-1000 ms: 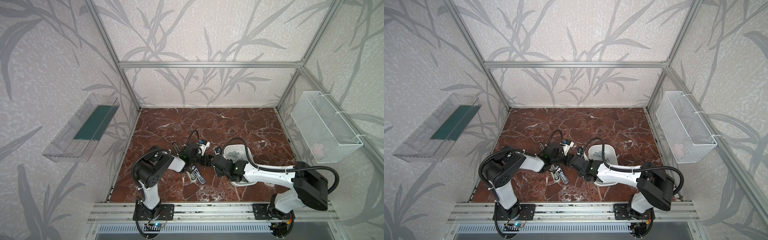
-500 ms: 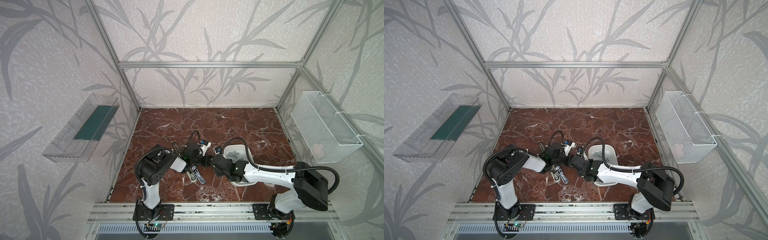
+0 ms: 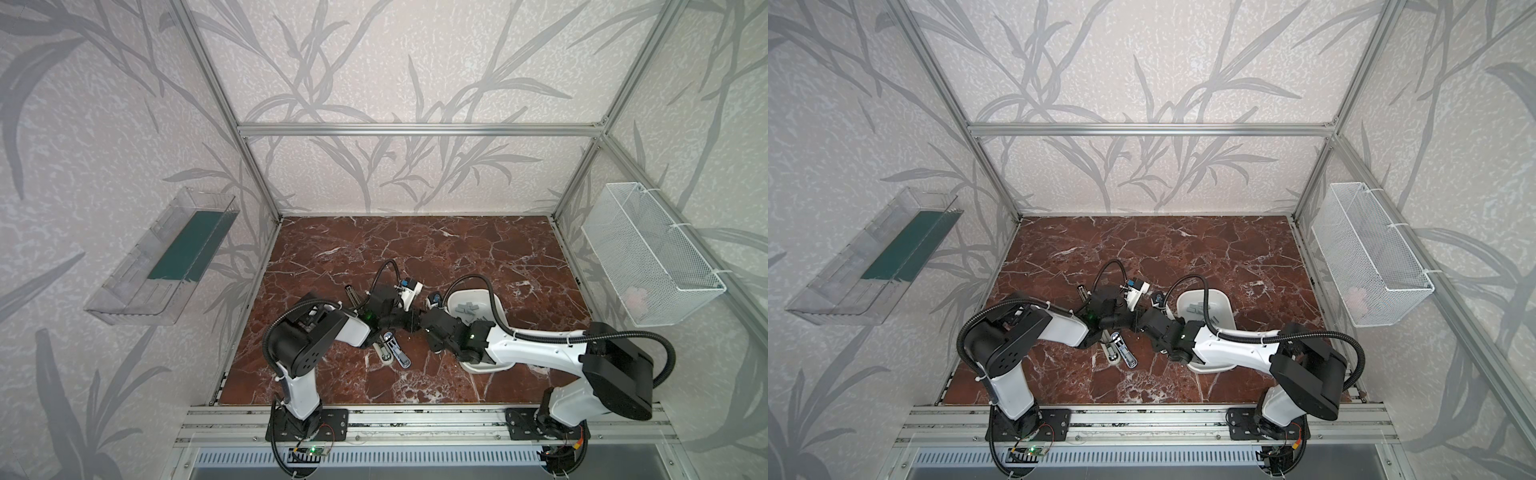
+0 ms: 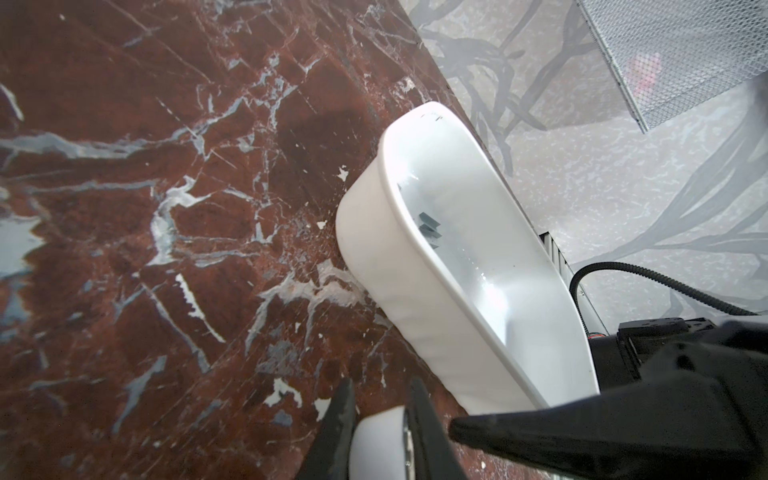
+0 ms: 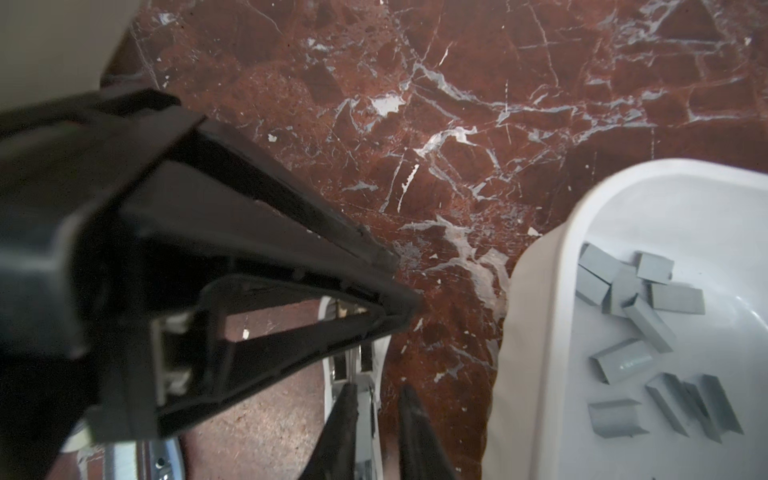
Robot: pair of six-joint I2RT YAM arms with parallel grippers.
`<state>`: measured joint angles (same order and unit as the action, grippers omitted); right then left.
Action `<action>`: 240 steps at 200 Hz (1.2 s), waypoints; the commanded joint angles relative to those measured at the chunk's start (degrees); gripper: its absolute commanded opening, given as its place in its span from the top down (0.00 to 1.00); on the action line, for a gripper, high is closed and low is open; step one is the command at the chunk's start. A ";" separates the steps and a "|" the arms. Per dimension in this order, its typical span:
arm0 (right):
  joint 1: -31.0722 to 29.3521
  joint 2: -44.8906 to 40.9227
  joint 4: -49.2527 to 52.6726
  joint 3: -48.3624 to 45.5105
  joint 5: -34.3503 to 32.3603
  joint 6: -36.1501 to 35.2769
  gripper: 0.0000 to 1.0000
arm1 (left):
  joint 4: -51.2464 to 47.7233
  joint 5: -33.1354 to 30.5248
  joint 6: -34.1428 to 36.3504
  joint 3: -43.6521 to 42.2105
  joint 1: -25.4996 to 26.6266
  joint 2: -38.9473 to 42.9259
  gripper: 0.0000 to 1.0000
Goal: Load the staples into the stapler
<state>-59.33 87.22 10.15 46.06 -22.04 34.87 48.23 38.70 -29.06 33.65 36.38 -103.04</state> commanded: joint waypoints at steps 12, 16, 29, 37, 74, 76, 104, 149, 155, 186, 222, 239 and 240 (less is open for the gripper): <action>2.11 -2.22 -4.86 -3.00 1.83 -0.72 0.78 | 5.66 1.53 1.11 -1.49 0.44 3.17 0.82; 2.06 -2.66 -5.23 -3.27 1.87 -0.89 0.77 | 5.93 1.74 1.15 -1.56 0.43 3.37 0.82; 2.11 -3.94 -5.84 -3.95 1.44 -1.22 0.77 | 6.26 1.66 1.28 -1.70 0.40 4.19 0.84; 2.11 -4.60 -5.93 -4.16 0.98 -1.24 0.77 | 6.27 1.87 1.37 -1.61 0.42 4.65 0.85; 2.31 -6.70 -6.49 -5.10 0.55 -1.47 0.76 | 6.90 3.43 1.30 -1.33 0.44 5.06 0.87; 2.29 -6.71 -6.58 -5.08 0.67 -1.52 0.76 | 6.95 3.45 1.31 -1.31 0.44 4.98 0.87; 2.38 -6.59 -7.35 -5.02 1.75 -2.34 0.75 | 7.29 3.46 1.20 -0.95 0.41 4.28 0.88; 2.46 -3.68 -5.33 -3.96 2.46 -1.43 0.76 | 5.31 0.62 2.83 -1.02 0.38 5.82 0.92; 2.44 -3.32 -5.19 -3.99 3.02 -1.24 0.77 | 4.43 -0.40 3.24 -1.04 0.36 6.23 0.92; 2.34 -2.71 -3.57 -4.29 3.94 -0.12 0.80 | 1.02 -6.45 5.45 -1.04 0.27 8.83 0.92; 2.22 -3.97 -3.78 -5.32 4.17 0.41 0.80 | 0.43 -8.84 6.16 -0.39 0.08 9.92 0.92; 2.23 -3.69 -3.91 -5.29 4.18 0.44 0.79 | 1.55 -8.21 5.30 -0.08 0.01 9.48 0.92; 2.22 -3.66 -3.91 -5.28 4.15 0.45 0.79 | 1.71 -8.16 5.23 -0.07 0.05 9.41 0.92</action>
<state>-57.25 83.64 4.40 41.56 -18.41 34.65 46.63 30.98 -23.88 32.40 36.32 -94.76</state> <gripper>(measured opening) 0.206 0.197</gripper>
